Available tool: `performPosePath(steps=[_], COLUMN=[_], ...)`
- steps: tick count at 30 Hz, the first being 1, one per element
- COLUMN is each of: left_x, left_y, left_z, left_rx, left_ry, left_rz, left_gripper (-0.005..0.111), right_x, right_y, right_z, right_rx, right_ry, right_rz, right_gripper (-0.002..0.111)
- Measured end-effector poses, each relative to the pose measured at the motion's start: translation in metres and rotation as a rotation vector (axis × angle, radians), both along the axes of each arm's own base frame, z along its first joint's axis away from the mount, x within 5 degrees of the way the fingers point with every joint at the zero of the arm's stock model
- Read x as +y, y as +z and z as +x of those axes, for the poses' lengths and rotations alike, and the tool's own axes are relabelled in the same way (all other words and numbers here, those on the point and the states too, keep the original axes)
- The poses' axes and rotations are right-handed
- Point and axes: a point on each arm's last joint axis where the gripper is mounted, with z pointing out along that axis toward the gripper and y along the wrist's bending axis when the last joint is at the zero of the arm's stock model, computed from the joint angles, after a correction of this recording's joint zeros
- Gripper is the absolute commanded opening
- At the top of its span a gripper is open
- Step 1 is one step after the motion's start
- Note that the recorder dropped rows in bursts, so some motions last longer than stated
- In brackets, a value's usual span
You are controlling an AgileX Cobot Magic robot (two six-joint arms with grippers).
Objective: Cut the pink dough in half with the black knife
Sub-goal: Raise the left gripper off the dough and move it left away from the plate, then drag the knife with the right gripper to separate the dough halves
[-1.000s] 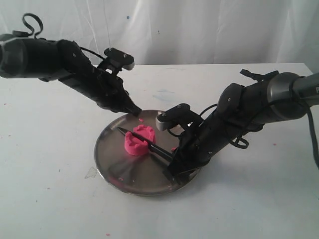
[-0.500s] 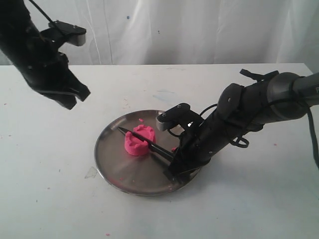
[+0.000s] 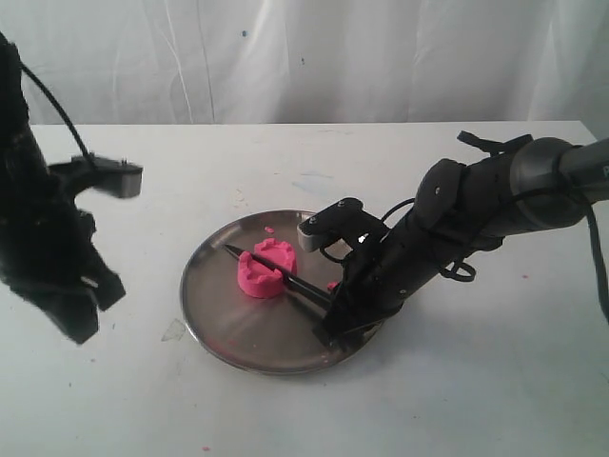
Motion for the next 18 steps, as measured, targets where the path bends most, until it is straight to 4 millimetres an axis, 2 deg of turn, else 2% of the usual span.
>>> performPosePath(steps=[4,7,10,18], left_x=[0.004,0.005,0.000,-0.007], left_y=[-0.035,-0.050,-0.050,-0.028], left_z=[-0.014,-0.020,-0.020,-0.006], left_rx=[0.021,0.017,0.022,-0.027], left_ry=[0.016,0.041,0.067,0.081], left_rz=[0.016,-0.001,-0.048,-0.110], left_gripper=[0.000,0.000,0.000,0.000], right_x=[0.000,0.000,0.000,0.000], right_y=[0.000,0.000,0.000,0.000], right_z=[0.000,-0.001,-0.002,-0.004], right_rx=[0.003,0.014,0.018,0.047], right_ry=[0.003,0.008,0.010,0.024], right_rz=[-0.001,-0.001,-0.001,0.000], right_gripper=[0.000,0.000,0.000,0.000])
